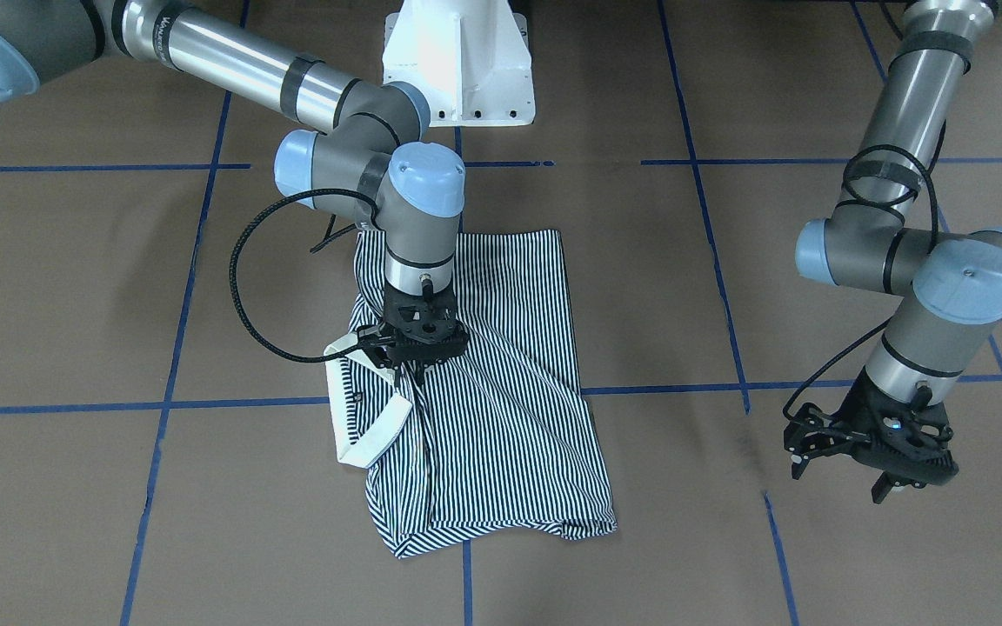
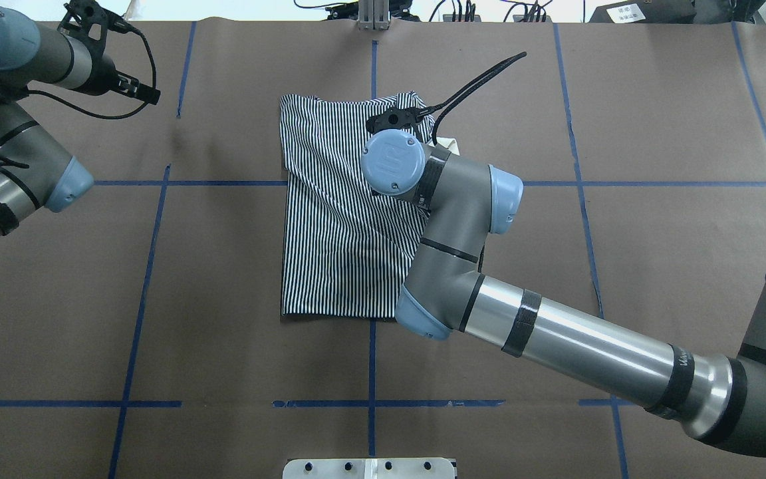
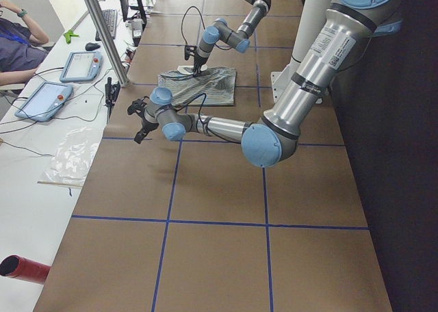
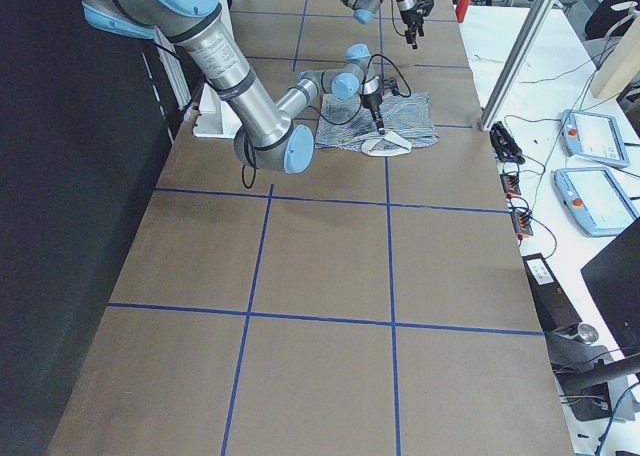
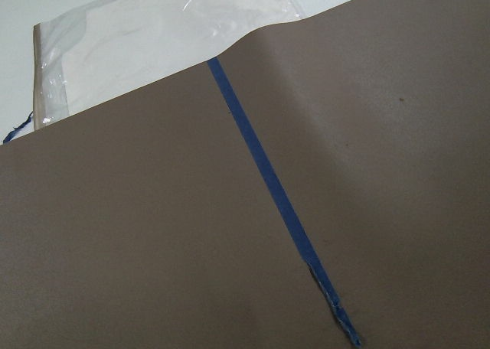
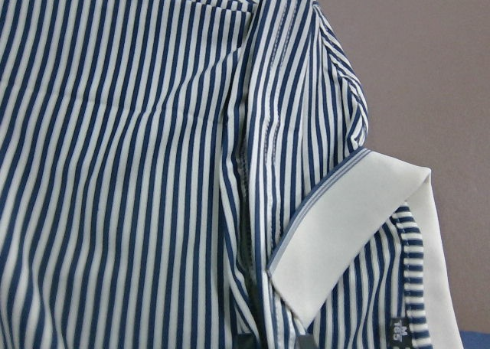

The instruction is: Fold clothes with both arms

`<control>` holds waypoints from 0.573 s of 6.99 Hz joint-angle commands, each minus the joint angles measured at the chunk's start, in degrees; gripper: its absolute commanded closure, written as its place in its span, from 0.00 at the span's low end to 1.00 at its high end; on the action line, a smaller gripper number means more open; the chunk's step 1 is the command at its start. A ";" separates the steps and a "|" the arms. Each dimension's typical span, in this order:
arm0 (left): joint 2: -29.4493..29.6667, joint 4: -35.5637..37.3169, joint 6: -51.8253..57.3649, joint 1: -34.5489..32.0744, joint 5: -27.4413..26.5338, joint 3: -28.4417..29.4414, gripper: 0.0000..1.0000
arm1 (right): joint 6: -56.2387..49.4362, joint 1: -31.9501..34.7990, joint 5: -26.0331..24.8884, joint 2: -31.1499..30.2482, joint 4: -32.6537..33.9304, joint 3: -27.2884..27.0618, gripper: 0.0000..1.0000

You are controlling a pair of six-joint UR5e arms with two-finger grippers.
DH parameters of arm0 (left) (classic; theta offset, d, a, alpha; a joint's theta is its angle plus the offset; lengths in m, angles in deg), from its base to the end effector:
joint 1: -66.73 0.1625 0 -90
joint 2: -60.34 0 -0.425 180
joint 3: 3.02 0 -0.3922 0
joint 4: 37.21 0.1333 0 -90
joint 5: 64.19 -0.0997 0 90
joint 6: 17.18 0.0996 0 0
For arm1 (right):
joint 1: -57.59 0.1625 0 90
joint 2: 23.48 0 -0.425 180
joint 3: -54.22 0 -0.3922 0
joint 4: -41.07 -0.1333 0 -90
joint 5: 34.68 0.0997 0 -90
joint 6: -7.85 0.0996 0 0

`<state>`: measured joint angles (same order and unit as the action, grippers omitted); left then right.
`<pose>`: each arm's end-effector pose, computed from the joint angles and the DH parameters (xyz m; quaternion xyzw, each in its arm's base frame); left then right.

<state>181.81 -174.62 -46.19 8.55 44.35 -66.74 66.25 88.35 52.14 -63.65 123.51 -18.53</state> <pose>0.3080 -0.6892 0.4677 0.3040 0.3459 0.0930 0.8828 -0.6126 -0.5262 0.2372 0.1999 -0.2800 0.0026 0.9390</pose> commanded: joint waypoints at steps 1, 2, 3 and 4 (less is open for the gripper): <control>0.00 -0.05 0.00 0.00 0.00 -0.08 0.00 | 0.66 0.26 0.10 0.70 -0.09 0.06 1.00; 0.00 -0.05 0.00 0.00 0.00 -0.09 0.00 | 1.27 1.14 1.14 1.92 -0.09 0.06 1.00; 0.00 -0.05 0.00 0.00 0.00 -0.09 0.00 | 2.15 2.10 2.20 2.89 -0.18 -0.11 1.00; 0.00 -0.05 0.00 0.00 0.00 -0.09 0.00 | 2.16 2.81 2.82 2.82 -0.35 -0.64 1.00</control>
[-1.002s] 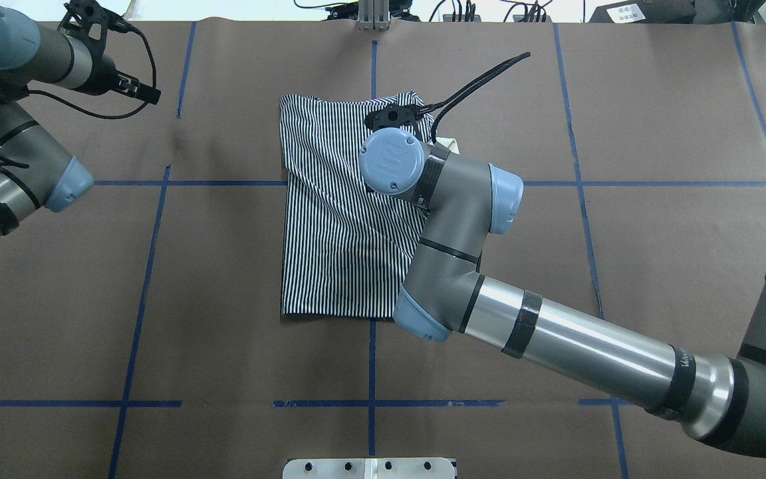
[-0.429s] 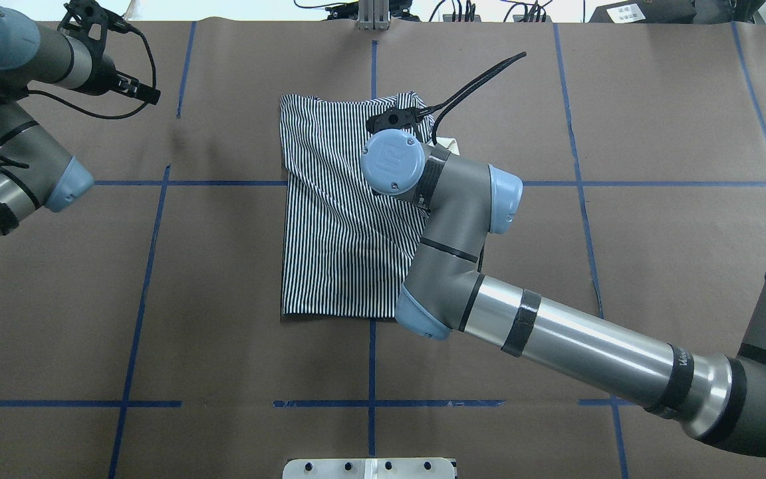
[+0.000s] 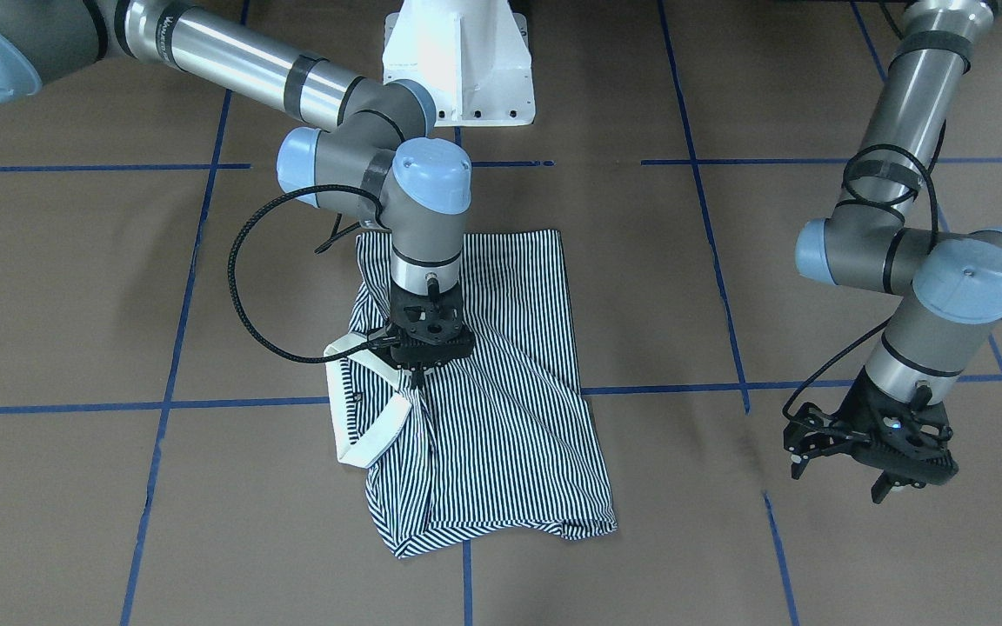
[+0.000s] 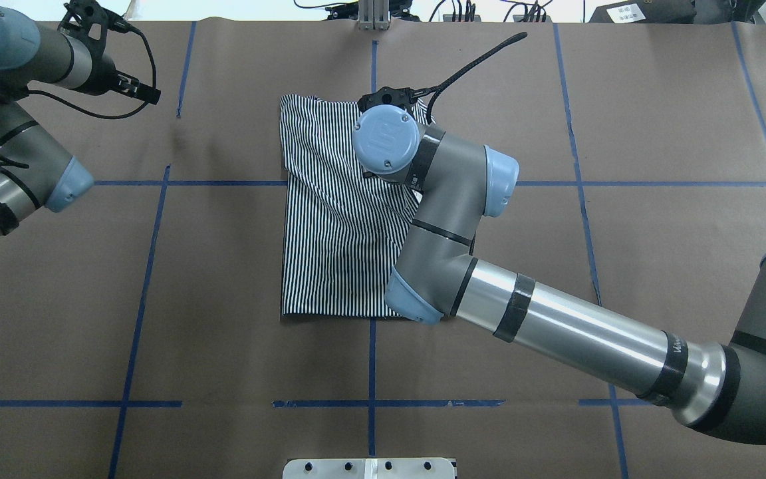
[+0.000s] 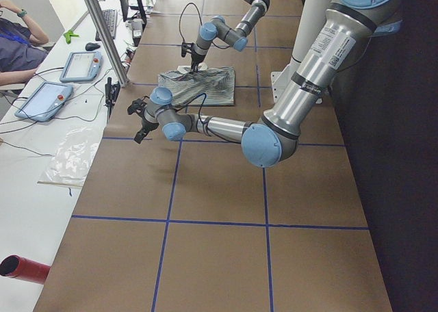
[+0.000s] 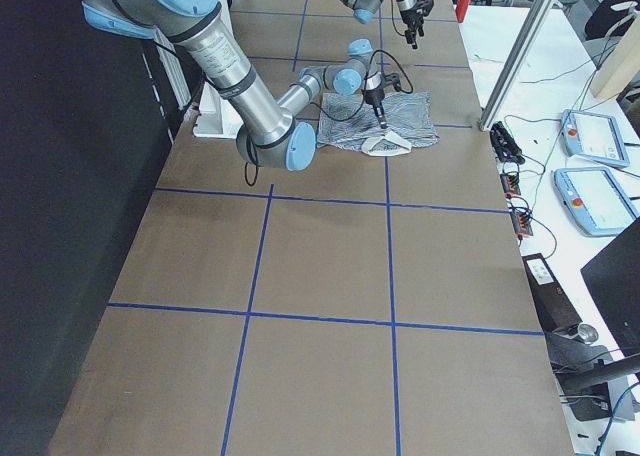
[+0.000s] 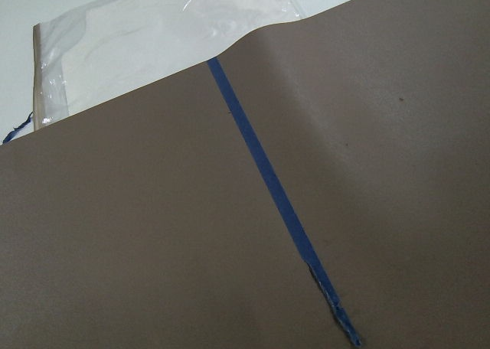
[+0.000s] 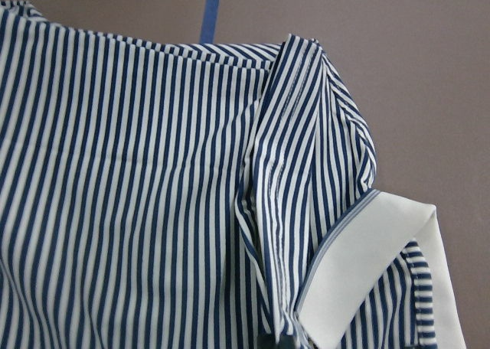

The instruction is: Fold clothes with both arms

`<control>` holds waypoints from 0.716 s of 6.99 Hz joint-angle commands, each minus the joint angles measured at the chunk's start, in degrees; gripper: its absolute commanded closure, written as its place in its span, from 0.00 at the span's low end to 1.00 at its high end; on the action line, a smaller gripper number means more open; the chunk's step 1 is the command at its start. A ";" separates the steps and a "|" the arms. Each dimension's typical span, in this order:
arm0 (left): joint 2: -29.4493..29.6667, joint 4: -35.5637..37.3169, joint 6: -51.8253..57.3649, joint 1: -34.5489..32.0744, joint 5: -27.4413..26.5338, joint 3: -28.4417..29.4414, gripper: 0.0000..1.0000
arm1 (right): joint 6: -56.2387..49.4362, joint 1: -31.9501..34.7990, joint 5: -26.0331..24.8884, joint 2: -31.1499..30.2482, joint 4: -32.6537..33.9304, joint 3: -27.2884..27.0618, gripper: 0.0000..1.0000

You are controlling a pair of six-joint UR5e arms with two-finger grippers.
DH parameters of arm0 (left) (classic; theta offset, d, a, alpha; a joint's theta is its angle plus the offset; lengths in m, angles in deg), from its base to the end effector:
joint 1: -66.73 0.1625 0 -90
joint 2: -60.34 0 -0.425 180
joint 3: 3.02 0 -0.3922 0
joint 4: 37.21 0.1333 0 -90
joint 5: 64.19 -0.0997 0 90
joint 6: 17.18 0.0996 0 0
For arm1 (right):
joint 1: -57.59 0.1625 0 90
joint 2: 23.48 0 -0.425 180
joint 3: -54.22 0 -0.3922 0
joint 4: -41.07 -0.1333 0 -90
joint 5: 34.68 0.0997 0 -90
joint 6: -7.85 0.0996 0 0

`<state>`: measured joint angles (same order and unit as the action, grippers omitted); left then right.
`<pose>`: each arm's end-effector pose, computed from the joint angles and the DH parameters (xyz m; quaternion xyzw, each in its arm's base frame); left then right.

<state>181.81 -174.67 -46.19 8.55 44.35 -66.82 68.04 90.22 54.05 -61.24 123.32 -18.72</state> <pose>0.3080 -0.6891 0.4668 0.3049 0.3464 0.0932 0.8823 -0.5985 -0.5441 0.2018 0.1985 -0.3076 0.0270 0.9302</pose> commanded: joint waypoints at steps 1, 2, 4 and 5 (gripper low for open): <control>0.00 0.00 0.00 0.00 0.00 -0.01 0.00 | 0.45 1.81 1.70 0.14 -1.47 -0.89 1.00; 0.00 0.00 0.00 0.00 0.00 -0.01 0.00 | 0.54 2.69 2.67 -0.21 -2.26 -1.07 1.00; 0.00 0.00 -0.09 0.17 0.00 -0.09 0.00 | 2.21 2.61 2.33 -10.08 -15.27 -2.91 1.00; 0.00 -0.09 -0.09 0.18 0.00 -0.09 0.00 | 2.21 2.61 2.24 -13.36 -19.98 -3.00 0.69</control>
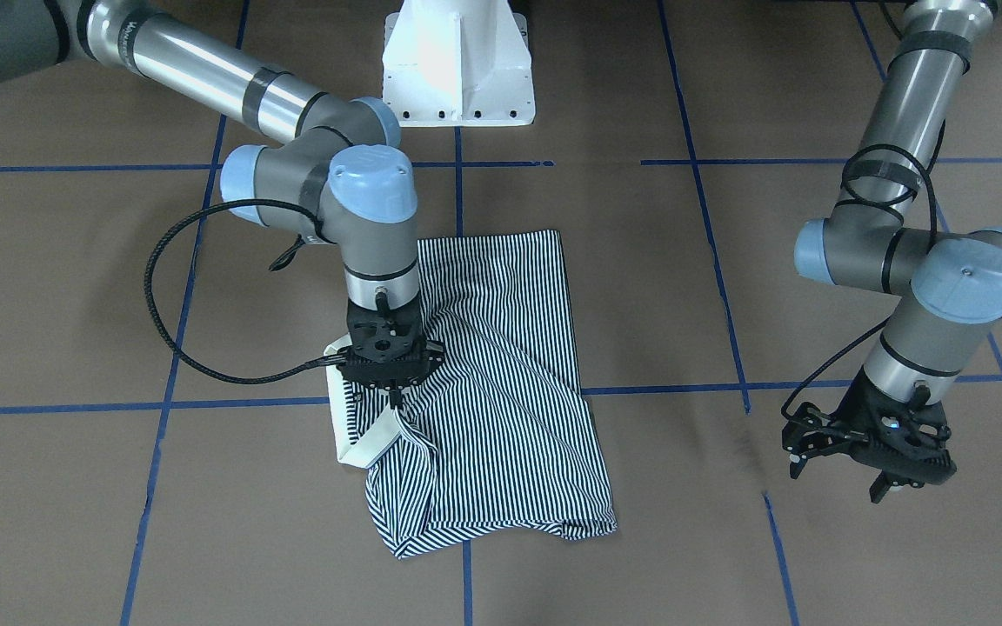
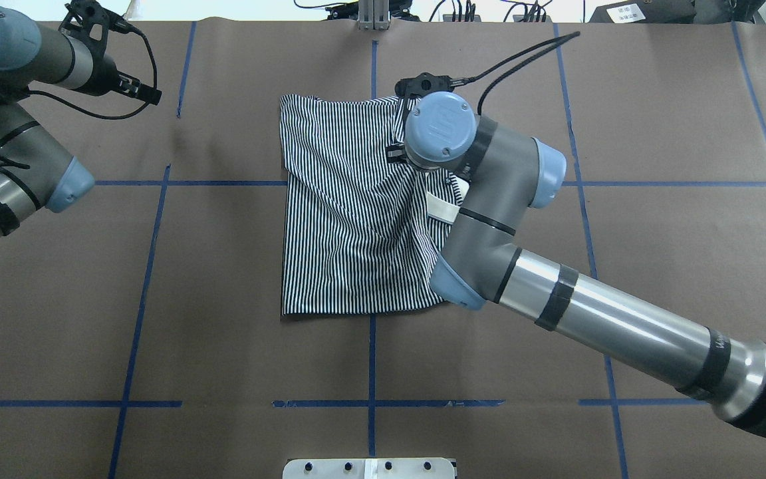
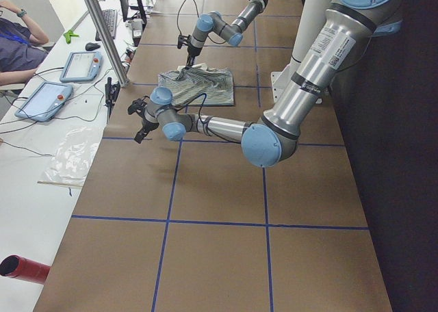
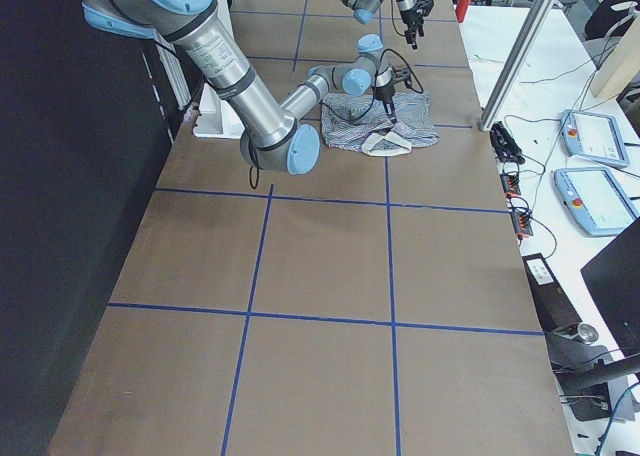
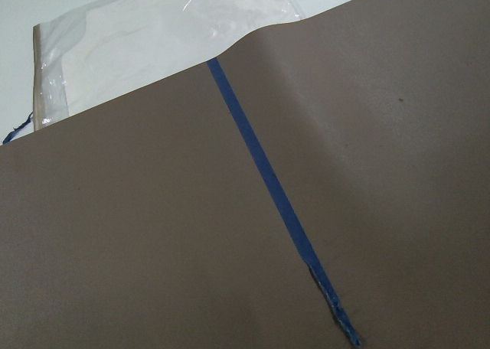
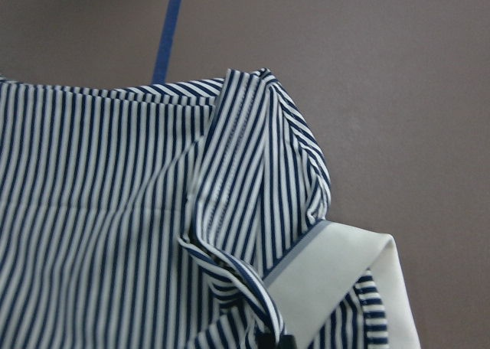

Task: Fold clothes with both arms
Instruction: 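Raise the right gripper away from the shirt's far edge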

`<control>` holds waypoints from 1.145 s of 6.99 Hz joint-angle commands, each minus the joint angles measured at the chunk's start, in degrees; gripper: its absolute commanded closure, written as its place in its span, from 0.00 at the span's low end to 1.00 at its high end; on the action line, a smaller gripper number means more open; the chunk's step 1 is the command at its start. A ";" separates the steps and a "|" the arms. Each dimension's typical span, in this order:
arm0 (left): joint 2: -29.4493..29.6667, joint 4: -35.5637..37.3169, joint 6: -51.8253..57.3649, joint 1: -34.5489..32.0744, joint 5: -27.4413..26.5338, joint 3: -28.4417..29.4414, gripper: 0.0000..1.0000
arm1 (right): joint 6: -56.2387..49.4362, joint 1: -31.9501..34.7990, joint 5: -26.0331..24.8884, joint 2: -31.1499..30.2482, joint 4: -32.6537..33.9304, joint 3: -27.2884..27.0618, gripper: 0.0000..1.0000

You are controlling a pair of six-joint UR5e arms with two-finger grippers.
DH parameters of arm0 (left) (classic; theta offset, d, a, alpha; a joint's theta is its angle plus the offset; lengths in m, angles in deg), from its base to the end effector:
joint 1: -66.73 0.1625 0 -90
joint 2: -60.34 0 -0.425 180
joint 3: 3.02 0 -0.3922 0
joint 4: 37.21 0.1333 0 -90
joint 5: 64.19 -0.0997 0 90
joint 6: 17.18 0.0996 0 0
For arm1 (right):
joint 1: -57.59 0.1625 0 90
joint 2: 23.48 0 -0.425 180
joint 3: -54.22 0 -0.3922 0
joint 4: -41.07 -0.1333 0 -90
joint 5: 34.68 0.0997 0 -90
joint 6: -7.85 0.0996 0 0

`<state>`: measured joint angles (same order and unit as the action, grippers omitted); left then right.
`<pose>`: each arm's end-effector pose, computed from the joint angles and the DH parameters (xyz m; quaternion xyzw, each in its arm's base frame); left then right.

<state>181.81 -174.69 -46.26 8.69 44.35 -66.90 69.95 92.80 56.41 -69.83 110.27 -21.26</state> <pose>0.3096 -0.6883 0.4660 0.3050 0.3473 0.0939 0.8818 -0.5585 -0.5550 0.2669 0.2135 -0.3642 0.0538 0.9049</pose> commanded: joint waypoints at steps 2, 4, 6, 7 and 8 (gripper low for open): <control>0.00 -0.07 -0.01 0.04 0.00 -0.10 0.00 | 0.21 0.03 0.32 -4.37 -6.28 -0.64 0.00; 0.00 0.02 -0.01 0.13 0.00 -0.01 0.00 | 0.21 0.64 0.32 -4.19 -6.19 -0.73 0.00; 0.00 0.11 -0.80 0.30 0.00 -0.01 0.00 | 0.12 2.23 0.41 0.26 1.32 0.23 0.00; 0.00 0.11 -0.80 0.21 0.00 -0.01 0.00 | 0.03 2.49 0.49 4.21 5.28 3.20 0.00; 0.00 0.11 -0.80 0.21 0.00 -0.01 0.00 | 0.03 2.67 0.84 10.08 7.67 9.58 0.00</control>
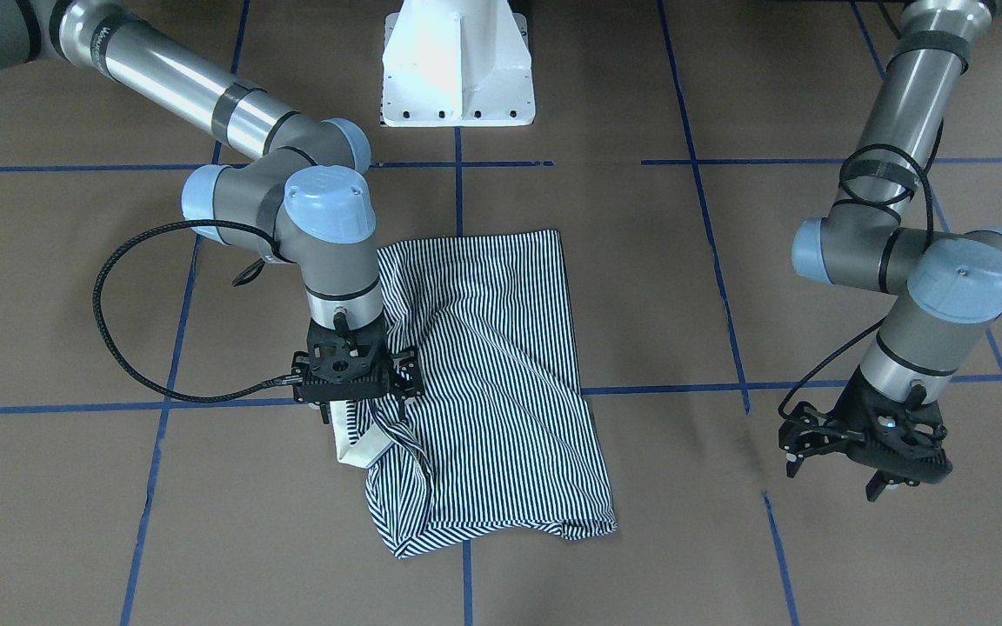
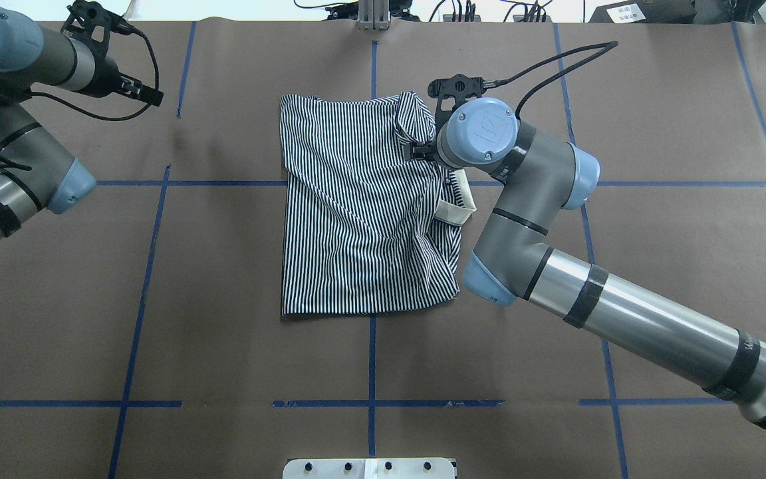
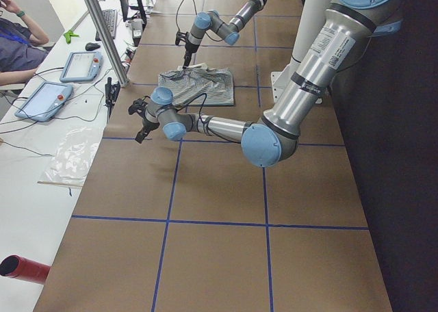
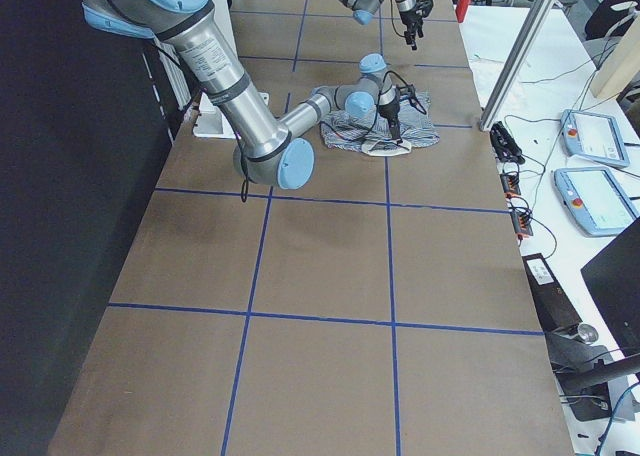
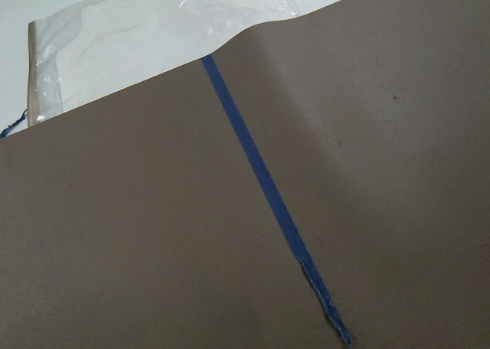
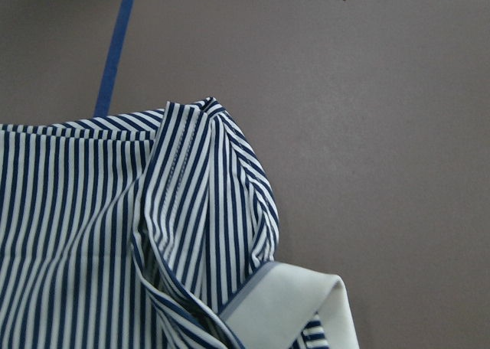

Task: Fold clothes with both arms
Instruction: 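Raise the right gripper away from the shirt's far edge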

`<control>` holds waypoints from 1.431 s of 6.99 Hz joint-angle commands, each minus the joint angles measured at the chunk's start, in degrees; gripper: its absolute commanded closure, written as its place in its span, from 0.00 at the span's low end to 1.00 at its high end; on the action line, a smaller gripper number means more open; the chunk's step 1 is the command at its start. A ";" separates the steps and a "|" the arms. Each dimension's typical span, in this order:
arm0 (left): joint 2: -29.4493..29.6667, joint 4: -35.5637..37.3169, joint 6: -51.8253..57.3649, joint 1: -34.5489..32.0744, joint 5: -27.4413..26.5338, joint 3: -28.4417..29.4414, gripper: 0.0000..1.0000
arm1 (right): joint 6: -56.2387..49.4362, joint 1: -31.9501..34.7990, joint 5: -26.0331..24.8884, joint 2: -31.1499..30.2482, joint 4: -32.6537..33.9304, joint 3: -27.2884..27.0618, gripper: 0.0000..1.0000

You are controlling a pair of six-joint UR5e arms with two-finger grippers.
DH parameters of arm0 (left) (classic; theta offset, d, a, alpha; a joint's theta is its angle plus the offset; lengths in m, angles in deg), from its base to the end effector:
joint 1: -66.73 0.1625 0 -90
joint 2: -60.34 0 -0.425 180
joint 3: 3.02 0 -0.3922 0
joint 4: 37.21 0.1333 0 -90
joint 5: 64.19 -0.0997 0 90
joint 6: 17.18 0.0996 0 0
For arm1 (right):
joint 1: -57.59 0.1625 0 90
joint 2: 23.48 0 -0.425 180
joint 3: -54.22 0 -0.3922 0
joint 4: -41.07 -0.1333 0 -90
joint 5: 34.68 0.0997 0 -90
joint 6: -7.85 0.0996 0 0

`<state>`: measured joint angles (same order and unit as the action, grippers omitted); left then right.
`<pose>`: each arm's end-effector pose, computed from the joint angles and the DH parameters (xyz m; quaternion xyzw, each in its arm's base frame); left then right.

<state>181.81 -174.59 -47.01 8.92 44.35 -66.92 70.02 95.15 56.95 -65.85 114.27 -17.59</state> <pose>0.3124 -0.6870 0.4661 0.3014 0.3496 0.0898 0.8825 -0.5518 -0.5889 0.2530 0.2011 -0.3375 0.0724 0.9168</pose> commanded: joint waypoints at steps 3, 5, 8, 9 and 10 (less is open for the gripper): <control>0.00 0.01 -0.23 -0.02 0.09 0.00 0.00 | -0.47 -0.03 2.50 13.78 11.05 14.58 0.00; 0.00 -0.08 -0.85 0.07 1.14 -0.08 0.00 | -1.00 -0.47 2.41 15.11 11.09 19.58 0.00; 0.00 -0.08 -0.85 0.07 1.23 -0.08 0.00 | -3.97 -0.39 2.15 14.94 11.26 21.10 0.00; 0.00 -0.08 -0.85 0.07 1.23 -0.08 0.00 | -4.77 0.48 2.06 14.68 11.35 21.79 0.00; 0.00 -0.16 -0.85 0.07 1.23 -0.17 0.00 | -6.26 1.80 1.97 14.59 11.52 22.32 0.00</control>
<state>181.81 -174.69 -47.86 8.99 45.58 -67.02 65.37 95.65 59.04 -51.10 125.63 4.06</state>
